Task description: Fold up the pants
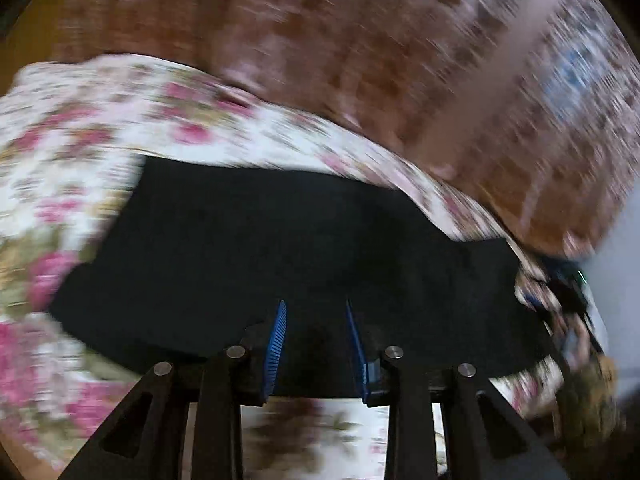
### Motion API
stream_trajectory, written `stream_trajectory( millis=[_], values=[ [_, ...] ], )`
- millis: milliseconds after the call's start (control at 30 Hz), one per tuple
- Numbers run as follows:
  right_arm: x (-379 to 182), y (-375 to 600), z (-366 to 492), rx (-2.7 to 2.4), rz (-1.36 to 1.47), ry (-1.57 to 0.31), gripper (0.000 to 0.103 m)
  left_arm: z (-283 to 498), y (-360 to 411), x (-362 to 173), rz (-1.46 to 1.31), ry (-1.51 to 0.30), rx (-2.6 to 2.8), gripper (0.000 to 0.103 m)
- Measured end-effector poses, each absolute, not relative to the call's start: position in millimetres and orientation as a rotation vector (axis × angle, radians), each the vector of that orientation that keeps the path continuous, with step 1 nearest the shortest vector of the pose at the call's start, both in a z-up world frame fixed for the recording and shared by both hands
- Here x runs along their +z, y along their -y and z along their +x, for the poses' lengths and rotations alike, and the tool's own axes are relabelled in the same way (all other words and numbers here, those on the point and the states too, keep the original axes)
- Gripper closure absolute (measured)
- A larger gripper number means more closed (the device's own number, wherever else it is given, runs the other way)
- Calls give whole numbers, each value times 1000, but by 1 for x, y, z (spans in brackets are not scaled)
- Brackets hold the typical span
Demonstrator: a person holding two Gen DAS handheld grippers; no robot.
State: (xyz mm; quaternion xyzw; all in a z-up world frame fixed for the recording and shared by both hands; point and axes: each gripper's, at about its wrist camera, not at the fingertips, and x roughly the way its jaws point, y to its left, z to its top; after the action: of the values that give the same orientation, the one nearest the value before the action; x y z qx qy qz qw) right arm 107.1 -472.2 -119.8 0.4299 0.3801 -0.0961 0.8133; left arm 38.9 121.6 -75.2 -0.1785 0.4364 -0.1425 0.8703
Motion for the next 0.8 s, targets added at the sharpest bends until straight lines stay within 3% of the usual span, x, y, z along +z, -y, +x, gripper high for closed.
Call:
stream_trajectory(
  millis=[433, 533, 633, 800],
  values=[
    [-154, 530, 172, -355, 968, -806, 56, 62, -30, -97, -261, -1030, -490, 72],
    [-155, 536, 181, -357, 941, -817, 64, 65, -25, -101, -255, -1040, -507, 71],
    [-152, 536, 193, -339, 896, -842, 92, 64, -21, -102, -245, -1047, -511, 71],
    [-122, 522, 190, -314, 760, -836, 96, 65, -21, -102, -246, -1051, -505, 71]
  ],
)
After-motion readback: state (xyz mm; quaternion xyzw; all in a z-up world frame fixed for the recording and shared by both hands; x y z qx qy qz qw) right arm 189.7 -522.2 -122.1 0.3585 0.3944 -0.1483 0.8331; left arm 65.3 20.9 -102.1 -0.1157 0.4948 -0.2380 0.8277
